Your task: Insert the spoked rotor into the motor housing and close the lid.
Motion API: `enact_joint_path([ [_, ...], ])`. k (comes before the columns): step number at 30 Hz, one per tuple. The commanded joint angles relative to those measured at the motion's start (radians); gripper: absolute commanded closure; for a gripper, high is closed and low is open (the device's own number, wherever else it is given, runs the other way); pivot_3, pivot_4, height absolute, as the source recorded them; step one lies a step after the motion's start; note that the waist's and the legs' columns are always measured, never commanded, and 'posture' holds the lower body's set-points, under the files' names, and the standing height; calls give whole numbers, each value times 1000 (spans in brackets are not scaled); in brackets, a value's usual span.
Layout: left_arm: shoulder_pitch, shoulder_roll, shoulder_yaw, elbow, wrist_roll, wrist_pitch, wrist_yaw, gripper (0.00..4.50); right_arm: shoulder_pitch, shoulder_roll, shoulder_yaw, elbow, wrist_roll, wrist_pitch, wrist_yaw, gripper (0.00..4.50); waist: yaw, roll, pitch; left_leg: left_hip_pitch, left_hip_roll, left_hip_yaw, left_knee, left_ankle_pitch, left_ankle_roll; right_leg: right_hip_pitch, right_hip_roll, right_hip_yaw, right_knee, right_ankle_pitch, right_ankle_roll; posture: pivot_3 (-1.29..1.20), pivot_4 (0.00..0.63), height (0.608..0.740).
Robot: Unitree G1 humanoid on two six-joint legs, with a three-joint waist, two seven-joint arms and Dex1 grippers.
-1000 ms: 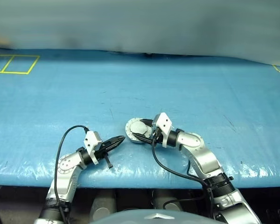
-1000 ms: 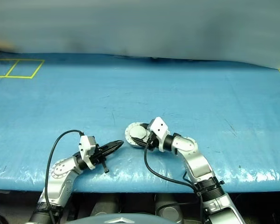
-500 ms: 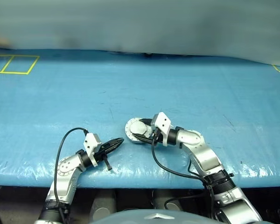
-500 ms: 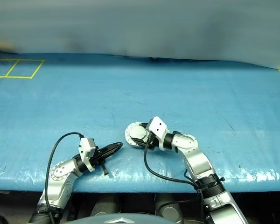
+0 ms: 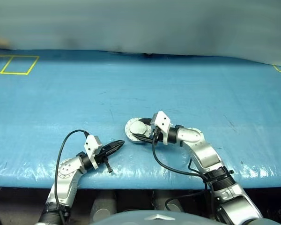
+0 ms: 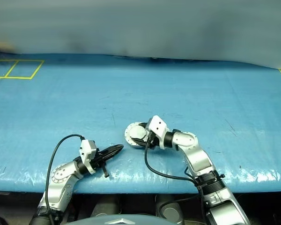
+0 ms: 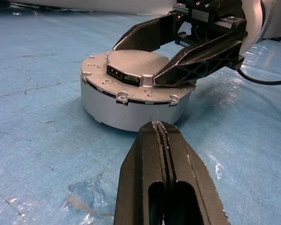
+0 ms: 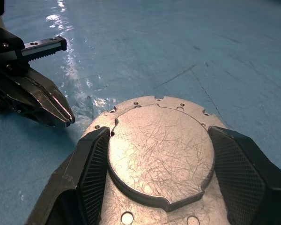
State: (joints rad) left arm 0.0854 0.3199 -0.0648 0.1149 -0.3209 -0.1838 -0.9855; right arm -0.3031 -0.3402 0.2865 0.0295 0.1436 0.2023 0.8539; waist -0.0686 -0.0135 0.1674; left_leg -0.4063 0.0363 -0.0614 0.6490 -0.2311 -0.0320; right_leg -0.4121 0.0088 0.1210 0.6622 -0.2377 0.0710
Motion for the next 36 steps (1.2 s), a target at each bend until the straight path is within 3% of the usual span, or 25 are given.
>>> enact_joint_path([
  [1, 6, 3, -8, -22, 0, -12, 2, 4500, -23, -1, -12, -15, 16, -4, 16, 1509, 0, 0, 0, 0, 0, 0, 0, 0, 0, 0, 0, 0, 0, 0, 0, 0, 150, 740],
  [36, 25, 10, -10, -41, -6, -2, 20, 4500, -61, -22, 43, 92, -52, 55, 41, 1509, -1, 0, -1, 6, 0, 2, 0, 0, 0, 4, 0, 1, 1, 0, -1, 0, 150, 740],
])
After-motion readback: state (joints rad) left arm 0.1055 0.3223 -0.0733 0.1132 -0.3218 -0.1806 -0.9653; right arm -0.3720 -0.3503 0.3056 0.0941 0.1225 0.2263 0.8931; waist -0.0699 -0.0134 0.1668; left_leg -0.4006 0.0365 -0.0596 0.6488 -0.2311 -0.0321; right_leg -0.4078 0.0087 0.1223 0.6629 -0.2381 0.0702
